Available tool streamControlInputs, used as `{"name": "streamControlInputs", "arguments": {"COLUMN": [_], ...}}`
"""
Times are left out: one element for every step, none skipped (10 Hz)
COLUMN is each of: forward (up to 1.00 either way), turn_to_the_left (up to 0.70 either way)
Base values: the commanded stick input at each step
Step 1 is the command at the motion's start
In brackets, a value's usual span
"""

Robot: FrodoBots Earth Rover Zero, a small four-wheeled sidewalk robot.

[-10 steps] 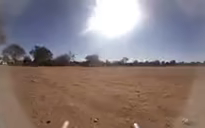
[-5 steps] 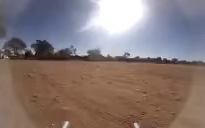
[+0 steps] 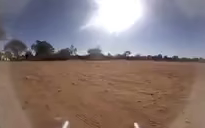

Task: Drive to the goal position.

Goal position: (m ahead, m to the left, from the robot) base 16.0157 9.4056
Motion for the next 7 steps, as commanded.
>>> {"name": "streamControlInputs", "arguments": {"forward": [0.50,0.50,0.50,0.50,0.50,0.50,0.50], "turn_to_the_left": [0.00,0.00,0.00,0.00,0.00,0.00,0.00]}}
